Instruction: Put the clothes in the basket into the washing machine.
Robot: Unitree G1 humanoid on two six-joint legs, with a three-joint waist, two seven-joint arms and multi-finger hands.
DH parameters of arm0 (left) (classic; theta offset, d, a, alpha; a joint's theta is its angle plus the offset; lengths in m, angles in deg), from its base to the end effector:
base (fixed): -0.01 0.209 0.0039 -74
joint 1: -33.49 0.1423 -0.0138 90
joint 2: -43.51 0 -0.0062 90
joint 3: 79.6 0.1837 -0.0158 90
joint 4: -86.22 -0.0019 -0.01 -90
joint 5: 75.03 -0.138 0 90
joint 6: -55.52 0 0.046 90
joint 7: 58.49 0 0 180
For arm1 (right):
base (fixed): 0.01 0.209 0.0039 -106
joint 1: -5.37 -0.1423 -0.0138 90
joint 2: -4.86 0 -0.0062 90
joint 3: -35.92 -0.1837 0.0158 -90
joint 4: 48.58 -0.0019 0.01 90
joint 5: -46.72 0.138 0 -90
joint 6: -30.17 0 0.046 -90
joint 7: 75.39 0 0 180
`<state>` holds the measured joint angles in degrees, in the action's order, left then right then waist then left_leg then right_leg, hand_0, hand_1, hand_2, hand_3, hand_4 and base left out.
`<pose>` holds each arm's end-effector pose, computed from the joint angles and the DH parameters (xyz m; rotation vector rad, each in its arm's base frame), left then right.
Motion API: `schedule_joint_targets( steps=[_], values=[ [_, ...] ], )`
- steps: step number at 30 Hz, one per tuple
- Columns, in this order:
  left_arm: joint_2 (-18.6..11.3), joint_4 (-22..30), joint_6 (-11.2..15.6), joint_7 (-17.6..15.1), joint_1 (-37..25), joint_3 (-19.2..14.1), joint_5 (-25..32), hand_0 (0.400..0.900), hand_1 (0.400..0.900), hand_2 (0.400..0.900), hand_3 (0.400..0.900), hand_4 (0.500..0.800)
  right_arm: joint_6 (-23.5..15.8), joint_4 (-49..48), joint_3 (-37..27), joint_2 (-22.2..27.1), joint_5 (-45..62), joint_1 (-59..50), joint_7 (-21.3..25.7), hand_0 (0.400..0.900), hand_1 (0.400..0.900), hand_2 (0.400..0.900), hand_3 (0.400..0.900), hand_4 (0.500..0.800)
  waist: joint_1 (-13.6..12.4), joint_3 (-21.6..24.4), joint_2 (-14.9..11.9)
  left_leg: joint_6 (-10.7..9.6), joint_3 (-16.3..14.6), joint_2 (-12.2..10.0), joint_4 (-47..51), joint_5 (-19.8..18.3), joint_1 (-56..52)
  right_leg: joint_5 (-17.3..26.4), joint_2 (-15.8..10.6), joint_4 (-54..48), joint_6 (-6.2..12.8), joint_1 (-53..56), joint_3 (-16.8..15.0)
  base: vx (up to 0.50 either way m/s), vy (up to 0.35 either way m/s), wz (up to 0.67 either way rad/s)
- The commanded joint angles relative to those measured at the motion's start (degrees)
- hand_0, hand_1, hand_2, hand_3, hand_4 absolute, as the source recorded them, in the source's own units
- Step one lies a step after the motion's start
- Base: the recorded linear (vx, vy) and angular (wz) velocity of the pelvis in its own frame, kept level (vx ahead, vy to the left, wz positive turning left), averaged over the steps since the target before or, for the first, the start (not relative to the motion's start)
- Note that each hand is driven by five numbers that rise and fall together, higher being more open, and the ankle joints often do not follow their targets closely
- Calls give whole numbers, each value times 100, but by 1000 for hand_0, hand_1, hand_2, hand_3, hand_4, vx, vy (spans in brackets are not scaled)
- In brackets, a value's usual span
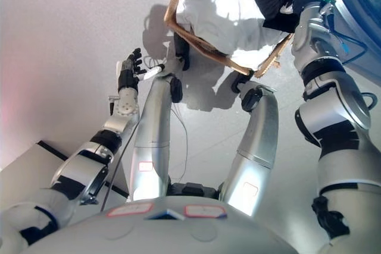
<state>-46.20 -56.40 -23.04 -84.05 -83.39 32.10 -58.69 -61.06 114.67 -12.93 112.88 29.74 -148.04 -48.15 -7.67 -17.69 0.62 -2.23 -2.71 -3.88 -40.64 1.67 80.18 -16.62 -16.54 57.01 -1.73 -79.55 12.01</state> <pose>0.2651 0.1700 -0.0052 0.2793 0.2546 0.2576 0.3542 -0.2491 0.1520 -1.3838 -0.0525 -0.3981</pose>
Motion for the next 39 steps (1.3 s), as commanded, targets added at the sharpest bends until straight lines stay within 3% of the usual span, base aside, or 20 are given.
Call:
schedule_joint_targets(
  steps=[1, 11, 18, 25, 26, 27, 28, 29, 30, 31, 32, 33, 34, 35, 37, 39],
  values=[
    [-65, -468, -33, -122, 668, -165, 178, 900, 900, 900, 900, 800, -49, -52, -106, 68, 284, -270, 40, 400, 400, 400, 400, 500, -34, 26, 256, -23, -52, 276, -213, -925, -274, 195, 315, -622, 506, 315, -206, -11, 1, -8],
    [-268, -967, -131, 11, 204, -430, 306, 900, 900, 900, 900, 800, -72, -228, -631, -50, 1053, -126, -70, 400, 400, 400, 400, 500, 154, 34, 249, -107, -100, 105, 903, -468, -1294, 651, 588, -1681, 558, 1286, -158, -16, -21, -12],
    [-489, -1252, -228, 213, -58, -599, 380, 900, 900, 900, 900, 800, -300, -535, -1605, -294, 2465, 379, -228, 400, 400, 400, 400, 500, 398, 31, 234, -188, -166, -57, 2138, -37, -2694, 1176, 813, -3131, 674, 2599, -196, 15, -14, -23],
    [-658, -1551, -344, 350, -342, -785, 408, 900, 900, 900, 900, 800, -776, -915, -2972, -820, 4594, 1121, -314, 400, 400, 400, 400, 500, 678, 237, 323, -347, -326, 30, 3292, 340, -3980, 1616, 972, -4445, 770, 3799, -319, 75, 3, -18],
    [-659, -1551, -337, 376, -287, -807, 407, 900, 900, 900, 900, 800, -914, -1000, -3209, -941, 4990, 1283, -384, 400, 400, 400, 400, 500, 676, 236, 332, -301, -422, 21, 3427, 526, -4084, 1803, 984, -4596, 729, 3899, -311, 1, 31, -16],
    [-635, -947, -309, 306, 695, -983, 174, 900, 900, 900, 900, 800, -1047, -1151, -3552, -897, 5502, 1405, -460, 400, 400, 400, 400, 500, 544, 251, 418, -277, -398, 53, 3501, 558, -4174, 1839, 967, -4709, 737, 4034, -289, -31, 14, -9],
    [-514, -959, -373, 384, 856, -942, 172, 900, 900, 900, 900, 800, -1298, -1264, -3730, -1073, 5901, 1576, -476, 400, 400, 400, 400, 500, 531, 241, 480, -278, -439, 45, 3589, 601, -4312, 1874, 975, -4778, 747, 4145, -303, 49, 6, -3],
    [-306, -766, -117, 415, 1485, -868, 170, 900, 900, 900, 900, 800, -1425, -1194, -4132, -1081, 6472, 1648, -615, 400, 400, 400, 400, 500, 435, 250, 527, -264, -418, 68, 3690, 631, -4436, 1871, 971, -4848, 742, 4260, -334, 133, 9, -10],
    [-180, -967, -204, 436, 1743, -959, 139, 900, 900, 900, 900, 800, -1612, -1335, -4344, -1108, 6851, 1593, -594, 400, 400, 400, 400, 500, 386, 311, 569, -311, -389, 71, 3814, 552, -4597, 1772, 986, -4920, 775, 4377, -398, 59, 17, -15],
    [-87, -1289, -322, 361, 1430, -825, 167, 900, 900, 900, 900, 800, -1872, -1468, -4348, -1307, 7275, 1700, -634, 400, 400, 400, 400, 500, 438, 296, 599, -304, -513, 55, 3914, 694, -4664, 1915, 979, -4994, 753, 4404, -377, 81, 45, -25],
    [-22, -1463, -257, 361, 1386, -746, 118, 900, 900, 900, 900, 800, -1867, -1339, -4485, -1303, 7695, 1599, -784, 400, 400, 400, 400, 500, 441, 354, 644, -309, -541, 68, 4035, 713, -4771, 1918, 982, -5044, 762, 4460, -408, -5, 39, -21],
    [14, -1181, -90, 431, 1669, -681, 99, 900, 900, 900, 900, 800, -1798, -1224, -4640, -1195, 7810, 1559, -878, 400, 400, 400, 400, 500, 314, 383, 712, -298, -491, 93, 4085, 728, -4826, 1903, 961, -5070, 763, 4508, -409, 68, -3, -7],
    [-124, -131, 350, 448, 1646, -541, -22, 900, 900, 900, 900, 800, -2079, -1576, -4755, -1270, 7944, 1733, -894, 400, 400, 400, 400, 500, 212, 385, 769, -324, -464, 94, 4162, 771, -4897, 1878, 956, -5095, 764, 4572, -411, 52, -17, -1],
    [-102, -514, -61, 146, 676, -434, 141, 900, 900, 900, 900, 800, -2227, -1872, -4527, -1262, 8007, 1722, -896, 400, 400, 400, 400, 500, 377, 396, 786, -356, -547, 87, 4285, 801, -5003, 1884, 972, -5100, 755, 4601, -458, 57, 22, -9],
    [-37, -463, 45, 86, 272, -279, 180, 900, 900, 900, 900, 800, -2092, -1598, -4470, -1354, 8377, 1405, -1016, 400, 400, 400, 400, 500, 426, 454, 887, -375, -564, 88, 4402, 816, -5109, 1892, 967, -5142, 759, 4616, -514, 61, 54, -17],
    [23, -385, 99, 0, 103, -363, 407, 900, 900, 900, 900, 800, -2115, -1362, -4558, -1173, 8676, 846, -964, 400, 400, 400, 400, 500, 348, 475, 985, -424, -581, 75, 4471, 879, -5112, 1859, 953, -5132, 752, 4589, -514, 2, -14, 5]
  ],
)
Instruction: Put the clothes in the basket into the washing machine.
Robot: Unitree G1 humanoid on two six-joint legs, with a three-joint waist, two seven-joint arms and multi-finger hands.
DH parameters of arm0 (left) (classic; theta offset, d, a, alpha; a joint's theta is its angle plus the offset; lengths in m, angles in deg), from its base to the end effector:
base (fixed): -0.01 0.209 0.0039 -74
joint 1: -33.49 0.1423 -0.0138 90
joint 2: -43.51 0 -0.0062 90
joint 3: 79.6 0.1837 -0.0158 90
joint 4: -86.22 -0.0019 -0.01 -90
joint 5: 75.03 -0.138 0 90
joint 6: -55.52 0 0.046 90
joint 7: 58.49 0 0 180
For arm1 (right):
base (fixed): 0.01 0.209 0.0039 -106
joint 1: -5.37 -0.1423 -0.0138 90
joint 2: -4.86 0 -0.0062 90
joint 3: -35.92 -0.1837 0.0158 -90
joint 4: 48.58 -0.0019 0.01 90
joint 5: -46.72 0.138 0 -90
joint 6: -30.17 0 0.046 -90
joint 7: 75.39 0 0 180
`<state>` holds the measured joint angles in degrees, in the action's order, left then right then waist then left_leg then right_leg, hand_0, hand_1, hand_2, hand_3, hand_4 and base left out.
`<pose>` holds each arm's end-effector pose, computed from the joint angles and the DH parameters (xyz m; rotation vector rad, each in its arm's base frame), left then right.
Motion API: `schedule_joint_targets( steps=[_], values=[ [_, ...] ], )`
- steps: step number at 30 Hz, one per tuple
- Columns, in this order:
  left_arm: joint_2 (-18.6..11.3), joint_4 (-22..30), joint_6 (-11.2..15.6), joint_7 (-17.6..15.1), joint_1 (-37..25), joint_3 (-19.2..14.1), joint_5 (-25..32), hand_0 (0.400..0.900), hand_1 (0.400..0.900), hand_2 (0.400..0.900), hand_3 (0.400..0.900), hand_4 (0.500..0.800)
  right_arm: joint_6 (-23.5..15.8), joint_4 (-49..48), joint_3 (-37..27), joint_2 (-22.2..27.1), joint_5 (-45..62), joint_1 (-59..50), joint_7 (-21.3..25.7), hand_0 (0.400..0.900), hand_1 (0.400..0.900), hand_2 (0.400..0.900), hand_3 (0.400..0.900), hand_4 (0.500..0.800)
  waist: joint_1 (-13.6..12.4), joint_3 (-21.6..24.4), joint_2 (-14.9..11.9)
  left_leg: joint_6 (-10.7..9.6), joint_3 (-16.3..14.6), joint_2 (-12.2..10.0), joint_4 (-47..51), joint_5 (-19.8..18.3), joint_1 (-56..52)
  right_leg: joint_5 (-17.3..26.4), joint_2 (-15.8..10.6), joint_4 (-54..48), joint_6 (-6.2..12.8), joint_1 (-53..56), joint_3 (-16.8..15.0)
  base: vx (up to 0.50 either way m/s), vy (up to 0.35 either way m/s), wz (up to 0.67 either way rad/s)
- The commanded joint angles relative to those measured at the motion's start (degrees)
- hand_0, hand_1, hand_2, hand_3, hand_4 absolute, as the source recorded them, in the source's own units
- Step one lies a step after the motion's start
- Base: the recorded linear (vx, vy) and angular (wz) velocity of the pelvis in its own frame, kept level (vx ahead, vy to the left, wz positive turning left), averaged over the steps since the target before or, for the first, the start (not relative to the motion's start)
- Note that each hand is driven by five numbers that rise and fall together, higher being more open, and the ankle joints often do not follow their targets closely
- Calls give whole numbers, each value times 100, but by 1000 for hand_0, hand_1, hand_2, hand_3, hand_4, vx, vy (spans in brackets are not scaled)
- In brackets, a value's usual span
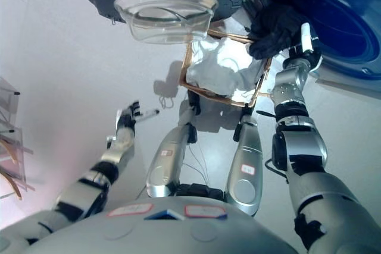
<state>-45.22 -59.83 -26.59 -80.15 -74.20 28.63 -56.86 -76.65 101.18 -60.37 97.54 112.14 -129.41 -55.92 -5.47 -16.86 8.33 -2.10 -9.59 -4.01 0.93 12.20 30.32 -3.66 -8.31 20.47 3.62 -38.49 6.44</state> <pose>0.2159 0.1875 -0.0505 0.2406 0.5398 0.2913 0.3261 -0.2322 0.0877 0.8927 0.0103 -0.7049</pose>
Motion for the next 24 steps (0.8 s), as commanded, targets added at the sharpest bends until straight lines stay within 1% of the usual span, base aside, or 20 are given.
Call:
schedule_joint_targets(
  steps=[1, 5, 7, 9, 11, 13, 15, 17, 18, 19, 21, 23, 24],
  values=[
    [-69, -7, 465, -422, -854, -39, 303, 900, 900, 900, 900, 800, -560, 67, 177, 494, 475, -1236, -117, 400, 400, 400, 400, 500, 98, 392, 255, -454, 104, 84, 335, -148, -118, 546, 136, -1468, 213, 467, 51, 7, -21, 7],
    [-70, 212, 517, -282, -444, -52, 443, 900, 900, 900, 900, 800, -611, 123, 108, 1134, 383, -1724, 44, 400, 400, 400, 400, 500, -82, 421, 451, -529, 203, 40, 392, -49, -40, 465, 147, -1375, 196, 379, 116, 27, -47, 16],
    [-90, 324, 538, -162, -50, -32, 418, 900, 900, 900, 900, 800, -673, 94, 76, 1412, 353, -1810, 81, 400, 400, 400, 400, 500, -172, 462, 541, -554, 244, 26, 394, -10, -45, 393, 149, -1303, 189, 382, 163, 57, -45, 18],
    [-132, 364, 528, -61, 220, -31, 405, 900, 900, 900, 900, 800, -673, 212, 125, 1674, 341, -1943, 83, 400, 400, 400, 400, 500, -243, 503, 591, -567, 274, 15, 396, -10, -95, 327, 164, -1237, 173, 407, 175, 54, -32, 5],
    [-129, 366, 527, -61, 220, -32, 405, 900, 900, 900, 900, 800, -672, 222, 130, 1679, 348, -1949, 75, 400, 400, 400, 400, 500, -242, 501, 595, -568, 275, 14, 396, -11, -96, 326, 164, -1235, 173, 407, 175, 16, -12, -1],
    [-314, 483, 561, 49, 409, -65, 413, 900, 900, 900, 900, 800, -527, 505, 406, 2207, 65, -2325, 125, 400, 400, 400, 400, 500, -346, 539, 605, -615, 330, 12, 400, -3, -136, 302, 178, -1242, 175, 471, 184, 68, -71, -2],
    [-366, 606, 580, 95, 376, -90, 447, 900, 900, 900, 900, 800, -393, 631, 611, 2410, -132, -2518, 124, 400, 400, 400, 400, 500, -364, 526, 605, -650, 365, 6, 405, 8, -153, 304, 186, -1255, 172, 491, 198, 44, -67, 5],
    [-400, 708, 605, 113, 335, -101, 483, 900, 900, 900, 900, 800, -225, 783, 846, 2574, -386, -2655, 135, 400, 400, 400, 400, 500, -357, 513, 593, -683, 403, -2, 407, 19, -157, 286, 191, -1232, 158, 483, 217, 30, -52, 6],
    [-411, 770, 607, 125, 358, -91, 484, 900, 900, 900, 900, 800, -11, 905, 1036, 2660, -785, -2683, 135, 400, 400, 400, 400, 500, -351, 507, 568, -686, 409, -11, 407, 26, -157, 281, 198, -1217, 151, 479, 222, 26, -43, 3],
    [-422, 811, 598, 139, 305, -104, 495, 900, 900, 900, 900, 800, 99, 1070, 1257, 2754, -988, -2817, 140, 400, 400, 400, 400, 500, -341, 502, 560, -690, 396, -15, 407, 27, -158, 274, 208, -1200, 146, 463, 221, 24, -40, -2],
    [-449, 882, 606, 115, 299, -109, 450, 900, 900, 900, 900, 800, 361, 1034, 1661, 2810, -1711, -2876, 186, 400, 400, 400, 400, 500, -305, 464, 533, -682, 375, -41, 404, 39, -152, 276, 223, -1183, 130, 446, 208, 13, -22, -6],
    [-441, 883, 605, 113, 296, -116, 448, 900, 900, 900, 900, 800, 367, 1036, 1673, 2808, -1722, -2895, 195, 400, 400, 400, 400, 500, -300, 457, 540, -682, 373, -41, 404, 39, -153, 276, 223, -1182, 130, 446, 207, 2, -7, -3],
    [-475, 891, 600, 66, 205, -143, 447, 900, 900, 900, 900, 800, 557, 1106, 2068, 2838, -2336, -2937, 194, 524, 524, 524, 524, 574, -268, 429, 480, -680, 365, -53, 401, 49, -130, 294, 238, -1178, 117, 410, 207, -2, -25, -13]
  ],
)
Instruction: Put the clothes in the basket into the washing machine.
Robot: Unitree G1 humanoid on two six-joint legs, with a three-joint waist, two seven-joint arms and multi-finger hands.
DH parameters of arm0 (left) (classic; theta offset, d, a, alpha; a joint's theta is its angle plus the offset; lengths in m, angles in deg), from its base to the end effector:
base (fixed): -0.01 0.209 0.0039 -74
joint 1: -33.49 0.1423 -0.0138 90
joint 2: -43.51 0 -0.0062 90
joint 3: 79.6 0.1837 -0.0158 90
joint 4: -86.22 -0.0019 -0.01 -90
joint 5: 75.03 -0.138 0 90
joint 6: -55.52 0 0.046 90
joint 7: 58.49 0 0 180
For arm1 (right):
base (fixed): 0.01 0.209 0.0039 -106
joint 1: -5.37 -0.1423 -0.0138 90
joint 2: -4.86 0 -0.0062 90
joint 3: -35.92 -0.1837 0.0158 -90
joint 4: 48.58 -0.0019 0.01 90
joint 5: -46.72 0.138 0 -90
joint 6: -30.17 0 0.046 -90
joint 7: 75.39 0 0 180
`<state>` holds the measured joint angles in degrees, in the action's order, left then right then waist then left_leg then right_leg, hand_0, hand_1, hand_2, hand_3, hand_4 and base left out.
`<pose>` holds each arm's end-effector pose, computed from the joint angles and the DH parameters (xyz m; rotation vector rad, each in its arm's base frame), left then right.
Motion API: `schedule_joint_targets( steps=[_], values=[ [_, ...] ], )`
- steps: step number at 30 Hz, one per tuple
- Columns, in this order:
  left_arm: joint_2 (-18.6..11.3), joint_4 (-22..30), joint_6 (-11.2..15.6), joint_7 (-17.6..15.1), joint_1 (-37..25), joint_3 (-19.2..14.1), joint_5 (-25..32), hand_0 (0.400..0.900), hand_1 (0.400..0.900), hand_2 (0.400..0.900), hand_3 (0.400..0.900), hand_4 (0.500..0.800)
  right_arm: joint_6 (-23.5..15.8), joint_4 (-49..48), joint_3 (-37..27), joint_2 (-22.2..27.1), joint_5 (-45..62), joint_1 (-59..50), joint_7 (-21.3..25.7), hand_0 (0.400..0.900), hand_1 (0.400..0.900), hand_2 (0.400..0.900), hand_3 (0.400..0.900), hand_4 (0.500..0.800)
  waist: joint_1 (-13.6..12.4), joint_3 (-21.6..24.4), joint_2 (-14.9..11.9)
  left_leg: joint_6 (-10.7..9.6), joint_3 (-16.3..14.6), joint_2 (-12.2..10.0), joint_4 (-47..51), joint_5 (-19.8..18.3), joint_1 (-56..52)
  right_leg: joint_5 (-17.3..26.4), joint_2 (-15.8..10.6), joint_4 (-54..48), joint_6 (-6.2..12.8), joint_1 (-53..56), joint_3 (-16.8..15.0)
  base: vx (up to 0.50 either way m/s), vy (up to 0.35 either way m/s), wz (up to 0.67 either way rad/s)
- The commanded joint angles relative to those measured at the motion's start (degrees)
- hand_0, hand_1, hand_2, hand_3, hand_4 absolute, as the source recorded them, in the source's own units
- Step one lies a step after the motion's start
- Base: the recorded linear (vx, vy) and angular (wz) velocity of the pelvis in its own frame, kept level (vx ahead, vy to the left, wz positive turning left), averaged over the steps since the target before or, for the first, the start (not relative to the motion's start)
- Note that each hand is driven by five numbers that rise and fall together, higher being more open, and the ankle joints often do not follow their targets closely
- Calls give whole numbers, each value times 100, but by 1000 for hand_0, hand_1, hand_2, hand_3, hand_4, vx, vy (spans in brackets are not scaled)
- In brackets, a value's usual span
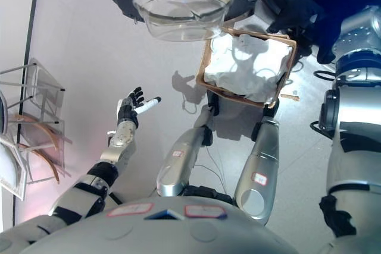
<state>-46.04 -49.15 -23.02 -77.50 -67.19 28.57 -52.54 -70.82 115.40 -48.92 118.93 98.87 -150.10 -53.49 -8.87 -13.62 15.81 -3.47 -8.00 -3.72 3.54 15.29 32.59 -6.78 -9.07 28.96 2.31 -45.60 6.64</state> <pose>0.2003 0.1843 -0.0475 0.1032 0.4503 0.2490 0.3388 -0.3097 0.2103 0.4046 -0.1855 -0.8081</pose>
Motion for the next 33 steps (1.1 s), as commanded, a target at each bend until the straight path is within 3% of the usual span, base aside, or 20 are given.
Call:
schedule_joint_targets(
  steps=[1, 2, 3, 6, 7, 8, 14, 24, 27, 33],
  values=[
    [-459, -165, 188, -273, -663, -192, -26, 900, 900, 900, 900, 800, 520, -99, 2000, 980, -2863, -1203, -6, 900, 900, 900, 900, 800, 136, 70, -355, -542, 176, -101, 146, -234, -325, 646, 341, -2008, 223, 1057, 173, -7, -44, -15],
    [-466, -285, 180, -323, -840, -204, -59, 900, 900, 900, 900, 800, 748, -58, 2484, 977, -3374, -1496, 4, 900, 900, 900, 900, 800, 197, 29, -389, -542, 171, -113, 146, -218, -305, 660, 352, -2005, 211, 1036, 172, -1, -27, -12],
    [-452, -421, 130, -404, -1080, -233, -42, 900, 900, 900, 900, 800, 1020, 32, 2779, 960, -4041, -1736, 318, 900, 900, 900, 900, 800, 239, 7, -404, -539, 161, -113, 146, -217, -296, 678, 366, -2000, 203, 1011, 159, 4, -16, -5],
    [-450, -421, 130, -404, -1081, -234, -42, 900, 900, 900, 900, 800, 1020, 34, 2782, 960, -4041, -1739, 318, 900, 900, 900, 900, 800, 241, 4, -402, -539, 162, -113, 146, -217, -298, 678, 366, -2000, 203, 1012, 159, 7, -6, -4],
    [-474, -1035, 23, -534, -1880, -125, -18, 900, 900, 900, 900, 800, 1369, 44, 3788, 733, -5239, -2334, 173, 900, 900, 900, 900, 800, 384, 6, -518, -542, 166, -146, 146, -219, -228, 719, 411, -2001, 186, 929, 128, 29, -16, -16],
    [-435, -1280, -36, -556, -2168, -86, -33, 900, 900, 900, 900, 800, 1349, 90, 4040, 557, -5564, -2391, 130, 900, 900, 900, 900, 800, 456, -9, -562, -552, 170, -156, 146, -221, -194, 730, 444, -1979, 166, 861, 100, 28, -24, -17],
    [-344, -1552, -71, -622, -2423, -104, 93, 900, 900, 900, 900, 800, 1354, 201, 3916, 150, -5414, -2355, 33, 900, 900, 900, 900, 800, 529, 48, -600, -543, 143, -149, 146, -274, -201, 736, 485, -1968, 143, 806, 18, 10, 16, -9],
    [-292, -1135, 42, -370, -1846, -286, 337, 900, 900, 900, 900, 800, 561, -472, 2195, -327, -2351, -1229, -479, 900, 900, 900, 900, 800, 439, 77, -510, -483, 126, -75, 146, -391, -306, 715, 464, -1996, 142, 843, -82, 7, 13, -4],
    [-262, -1019, 91, -228, -1675, -221, 339, 900, 900, 900, 900, 800, 526, -522, 2030, -426, -2061, -969, -805, 900, 900, 900, 900, 800, 420, 64, -497, -480, 108, -62, 146, -399, -360, 707, 469, -1981, 148, 920, -88, -78, 145, 3],
    [-221, -1020, 7, -163, -1669, -230, 258, 900, 900, 900, 900, 800, 484, -985, 1747, -872, -1663, -426, -880, 900, 900, 900, 900, 800, 425, -25, -552, -357, 164, -18, 87, -446, -364, 739, 415, -1964, 112, 905, -58, -65, 26, 3]
  ],
)
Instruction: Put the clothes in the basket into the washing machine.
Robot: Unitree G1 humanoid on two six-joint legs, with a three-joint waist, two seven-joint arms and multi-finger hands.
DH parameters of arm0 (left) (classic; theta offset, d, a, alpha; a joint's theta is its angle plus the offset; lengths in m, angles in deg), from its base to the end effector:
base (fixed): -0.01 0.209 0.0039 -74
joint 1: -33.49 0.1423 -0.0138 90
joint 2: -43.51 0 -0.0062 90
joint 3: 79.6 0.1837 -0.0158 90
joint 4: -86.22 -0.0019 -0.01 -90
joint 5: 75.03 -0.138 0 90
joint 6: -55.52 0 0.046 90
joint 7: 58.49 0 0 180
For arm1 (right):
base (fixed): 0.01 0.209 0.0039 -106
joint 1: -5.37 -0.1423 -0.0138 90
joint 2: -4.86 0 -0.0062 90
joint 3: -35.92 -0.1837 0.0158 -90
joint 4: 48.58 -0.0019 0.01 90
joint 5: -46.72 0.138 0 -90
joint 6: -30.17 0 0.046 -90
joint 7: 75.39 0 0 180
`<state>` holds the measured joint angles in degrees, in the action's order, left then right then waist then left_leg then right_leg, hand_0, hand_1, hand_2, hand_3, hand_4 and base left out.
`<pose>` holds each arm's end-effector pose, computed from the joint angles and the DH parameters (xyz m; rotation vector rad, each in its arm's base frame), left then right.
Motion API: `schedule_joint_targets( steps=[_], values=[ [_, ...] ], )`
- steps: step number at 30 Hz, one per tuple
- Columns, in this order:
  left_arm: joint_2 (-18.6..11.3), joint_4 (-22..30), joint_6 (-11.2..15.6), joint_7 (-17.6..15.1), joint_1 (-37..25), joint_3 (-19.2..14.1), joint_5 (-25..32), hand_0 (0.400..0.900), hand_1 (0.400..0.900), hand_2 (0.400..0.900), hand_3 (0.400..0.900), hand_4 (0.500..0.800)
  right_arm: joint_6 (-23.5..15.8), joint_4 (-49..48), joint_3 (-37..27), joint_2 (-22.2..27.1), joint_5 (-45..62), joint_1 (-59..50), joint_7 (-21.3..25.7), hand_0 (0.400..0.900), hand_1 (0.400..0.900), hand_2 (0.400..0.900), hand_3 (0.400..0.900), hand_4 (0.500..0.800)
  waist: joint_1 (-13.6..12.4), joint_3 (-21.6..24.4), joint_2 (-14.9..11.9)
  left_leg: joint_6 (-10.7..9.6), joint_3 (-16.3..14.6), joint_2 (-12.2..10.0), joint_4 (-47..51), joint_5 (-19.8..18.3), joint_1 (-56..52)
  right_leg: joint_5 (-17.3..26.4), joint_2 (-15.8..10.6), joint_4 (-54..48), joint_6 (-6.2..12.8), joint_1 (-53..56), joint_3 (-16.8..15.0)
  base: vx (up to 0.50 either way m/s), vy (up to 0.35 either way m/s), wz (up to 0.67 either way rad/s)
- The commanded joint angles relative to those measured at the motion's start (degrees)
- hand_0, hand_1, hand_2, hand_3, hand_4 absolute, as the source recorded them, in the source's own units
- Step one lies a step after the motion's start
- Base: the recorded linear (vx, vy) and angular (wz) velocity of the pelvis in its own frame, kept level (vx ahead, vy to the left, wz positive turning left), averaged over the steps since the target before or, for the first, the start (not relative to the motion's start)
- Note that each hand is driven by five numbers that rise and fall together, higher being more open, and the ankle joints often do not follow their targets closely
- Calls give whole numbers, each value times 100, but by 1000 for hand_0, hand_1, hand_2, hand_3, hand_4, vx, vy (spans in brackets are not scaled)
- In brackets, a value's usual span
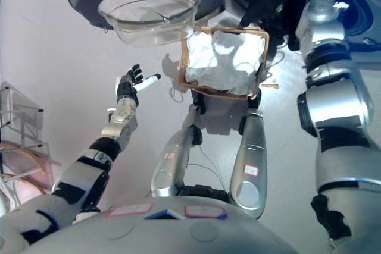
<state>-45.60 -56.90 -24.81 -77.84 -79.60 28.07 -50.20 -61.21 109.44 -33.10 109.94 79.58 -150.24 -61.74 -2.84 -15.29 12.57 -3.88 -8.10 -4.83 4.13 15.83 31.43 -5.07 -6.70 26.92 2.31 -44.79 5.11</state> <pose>0.2491 0.1812 -0.0210 0.0931 0.3957 0.2725 0.3653 -0.2321 0.1875 -0.1466 0.0002 -0.3594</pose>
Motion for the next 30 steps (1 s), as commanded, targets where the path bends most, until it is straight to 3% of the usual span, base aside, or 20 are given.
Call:
schedule_joint_targets(
  steps=[1, 8, 20, 21, 22, 24, 30],
  values=[
    [-245, -242, 156, -125, -452, -176, 0, 900, 900, 900, 900, 800, -526, -521, 68, -165, 543, -210, -125, 900, 900, 900, 900, 800, -176, 136, -246, -292, 180, 112, 19, -507, -232, 591, 171, -1756, 105, 802, 87, -46, 56, -3],
    [-177, -116, 133, -69, -242, -254, -14, 900, 900, 900, 900, 800, -879, -1261, -593, -681, 1326, 885, -130, 900, 900, 900, 900, 800, -129, 172, -345, -229, 182, 165, 23, -569, -327, 654, 134, -1864, 115, 963, 113, -25, 35, 3],
    [-64, 112, -86, 86, 1, -417, -138, 900, 900, 900, 900, 800, -895, -2330, -1046, -1318, 1058, 3442, -137, 900, 900, 900, 900, 800, 173, 276, -693, -47, 159, 258, -105, -834, -964, 776, 102, -2054, 206, 1764, 44, 2, 33, -7],
    [144, -1381, -497, 406, 1528, -1139, -849, 900, 900, 900, 900, 800, -844, -2310, -1635, -1387, 985, 4036, -153, 900, 900, 900, 900, 800, 35, 291, -771, -7, 223, 286, -155, -875, -1135, 743, 71, -2076, 218, 2027, 106, -21, -25, 16],
    [140, -778, -405, 208, 1795, -940, -910, 900, 900, 900, 900, 800, -922, -2543, -1575, -1380, 895, 4435, -122, 900, 900, 900, 900, 800, 53, 306, -826, -11, 232, 300, -159, -908, -1229, 746, 90, -2114, 237, 2150, 101, -13, -24, 16],
    [124, -655, -398, 331, 1963, -1006, -911, 900, 900, 900, 900, 800, -849, -2268, -1692, -1306, 749, 4737, -144, 900, 900, 900, 900, 800, 63, 395, -870, -2, 252, 309, -179, -944, -1375, 760, 89, -2199, 267, 2378, 142, 7, 6, -2],
    [311, -1288, -478, 521, 1888, -902, -1140, 900, 900, 900, 900, 800, -622, -1524, -1859, -1355, -4, 5418, -190, 900, 900, 900, 900, 800, 236, 682, -1032, -8, 215, 294, -141, -1082, -1935, 851, 86, -2552, 362, 2991, 125, 41, 12, -16]
  ],
)
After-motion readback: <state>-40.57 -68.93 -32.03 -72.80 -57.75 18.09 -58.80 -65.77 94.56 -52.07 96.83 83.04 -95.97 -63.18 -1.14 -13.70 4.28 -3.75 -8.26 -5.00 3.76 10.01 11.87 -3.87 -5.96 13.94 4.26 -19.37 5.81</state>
